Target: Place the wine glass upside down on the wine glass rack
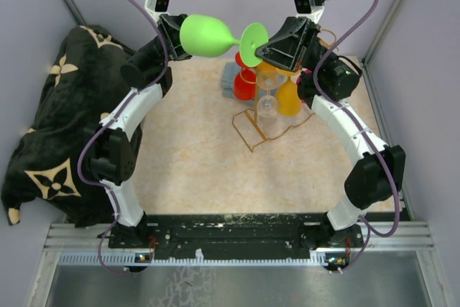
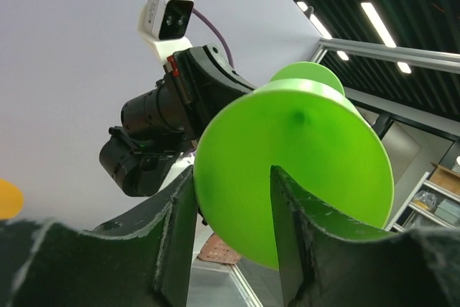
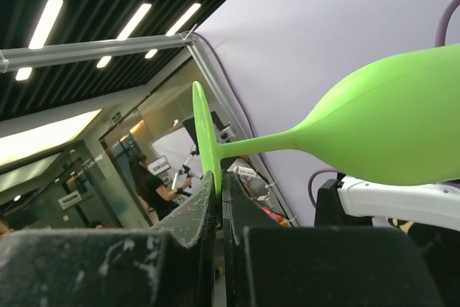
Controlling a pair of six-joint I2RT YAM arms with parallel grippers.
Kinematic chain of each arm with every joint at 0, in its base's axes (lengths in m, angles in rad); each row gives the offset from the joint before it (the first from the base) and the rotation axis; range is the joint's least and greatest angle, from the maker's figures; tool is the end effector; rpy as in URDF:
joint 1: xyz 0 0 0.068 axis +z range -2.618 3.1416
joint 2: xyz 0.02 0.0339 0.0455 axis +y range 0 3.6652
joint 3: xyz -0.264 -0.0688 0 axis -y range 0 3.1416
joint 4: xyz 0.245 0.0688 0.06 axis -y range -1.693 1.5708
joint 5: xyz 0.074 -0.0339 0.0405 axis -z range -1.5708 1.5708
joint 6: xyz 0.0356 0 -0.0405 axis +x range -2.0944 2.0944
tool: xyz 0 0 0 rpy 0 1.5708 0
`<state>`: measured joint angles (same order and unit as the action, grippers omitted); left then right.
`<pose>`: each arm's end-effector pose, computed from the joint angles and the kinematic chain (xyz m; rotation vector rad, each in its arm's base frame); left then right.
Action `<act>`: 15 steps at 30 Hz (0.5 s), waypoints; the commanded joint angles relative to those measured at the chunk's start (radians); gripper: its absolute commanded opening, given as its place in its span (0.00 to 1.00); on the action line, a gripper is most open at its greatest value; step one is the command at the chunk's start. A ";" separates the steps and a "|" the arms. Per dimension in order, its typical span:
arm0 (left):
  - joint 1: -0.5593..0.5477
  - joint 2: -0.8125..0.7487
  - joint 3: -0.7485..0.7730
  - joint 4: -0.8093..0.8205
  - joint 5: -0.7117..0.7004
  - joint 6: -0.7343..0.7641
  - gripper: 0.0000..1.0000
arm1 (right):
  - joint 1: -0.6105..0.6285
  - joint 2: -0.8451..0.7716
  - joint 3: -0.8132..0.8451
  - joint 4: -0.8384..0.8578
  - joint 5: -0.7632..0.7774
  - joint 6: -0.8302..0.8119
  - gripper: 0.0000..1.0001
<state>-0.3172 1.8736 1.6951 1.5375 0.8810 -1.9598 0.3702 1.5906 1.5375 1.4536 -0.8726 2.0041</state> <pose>0.3437 -0.1417 0.4755 0.5708 0.9794 -2.1792 0.2600 0.1302 0.5198 -0.6144 0.9527 2.2533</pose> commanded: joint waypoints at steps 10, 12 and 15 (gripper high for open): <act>0.121 -0.047 -0.135 0.169 0.020 0.008 0.54 | -0.009 -0.085 0.041 -0.021 -0.001 -0.127 0.00; 0.145 -0.058 -0.176 0.183 0.017 0.002 0.54 | -0.010 -0.117 0.034 -0.100 -0.017 -0.201 0.00; 0.165 -0.069 -0.203 0.209 0.010 -0.012 0.54 | -0.012 -0.171 0.025 -0.286 -0.042 -0.382 0.00</act>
<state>-0.1780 1.8599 1.5192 1.5394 0.8871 -1.9602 0.3637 1.5352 1.5383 1.3354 -0.8932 1.8450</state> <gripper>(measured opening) 0.539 0.020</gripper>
